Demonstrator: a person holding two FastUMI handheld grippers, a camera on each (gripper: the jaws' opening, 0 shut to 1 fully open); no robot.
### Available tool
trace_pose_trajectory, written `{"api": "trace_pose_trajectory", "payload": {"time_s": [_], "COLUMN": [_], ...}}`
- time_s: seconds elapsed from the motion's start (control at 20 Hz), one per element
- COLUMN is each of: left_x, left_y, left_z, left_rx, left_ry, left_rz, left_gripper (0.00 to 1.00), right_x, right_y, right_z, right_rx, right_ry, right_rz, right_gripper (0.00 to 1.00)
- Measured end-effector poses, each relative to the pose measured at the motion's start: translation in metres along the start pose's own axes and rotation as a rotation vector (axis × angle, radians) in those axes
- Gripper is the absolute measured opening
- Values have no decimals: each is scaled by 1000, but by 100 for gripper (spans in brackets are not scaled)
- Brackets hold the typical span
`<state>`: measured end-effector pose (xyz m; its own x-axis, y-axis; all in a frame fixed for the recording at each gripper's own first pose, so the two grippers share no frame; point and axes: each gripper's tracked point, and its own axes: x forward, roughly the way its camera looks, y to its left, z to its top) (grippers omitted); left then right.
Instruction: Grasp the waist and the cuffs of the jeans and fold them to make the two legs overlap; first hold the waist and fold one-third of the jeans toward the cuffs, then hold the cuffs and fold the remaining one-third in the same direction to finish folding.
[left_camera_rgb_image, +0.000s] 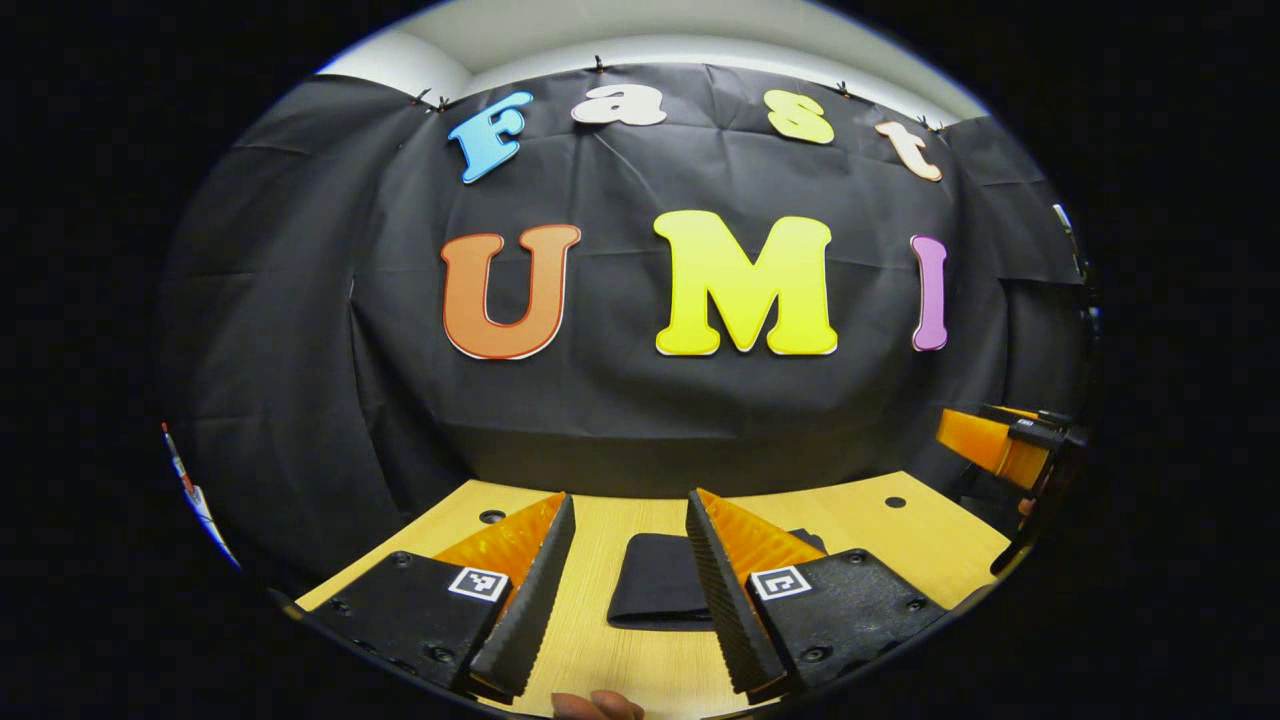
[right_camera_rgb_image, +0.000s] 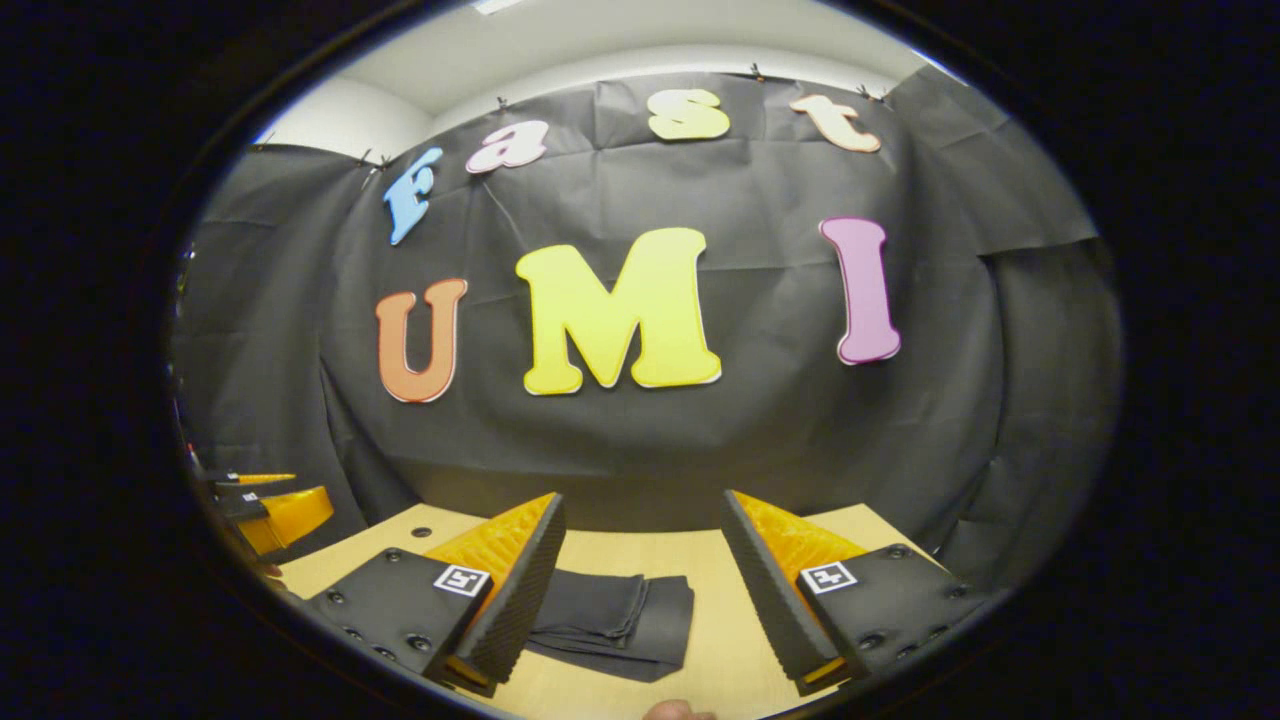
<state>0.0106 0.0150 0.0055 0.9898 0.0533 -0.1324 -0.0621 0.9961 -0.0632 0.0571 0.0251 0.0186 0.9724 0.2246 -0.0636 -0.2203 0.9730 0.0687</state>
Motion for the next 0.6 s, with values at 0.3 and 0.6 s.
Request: {"api": "trace_pose_trajectory", "payload": {"time_s": [0.3,0.6], "left_x": [-3,-1], "left_y": [16,19], "left_z": [2,5], "left_rx": [-13,-44], "left_ry": [8,1], "left_rz": [40,37], "left_gripper": [80,80], "right_x": [-2,-1], "right_y": [11,14], "right_z": [-1,0], "right_rx": [8,-22], "right_ry": [4,0], "right_rz": [33,35], "right_gripper": [93,96]}}
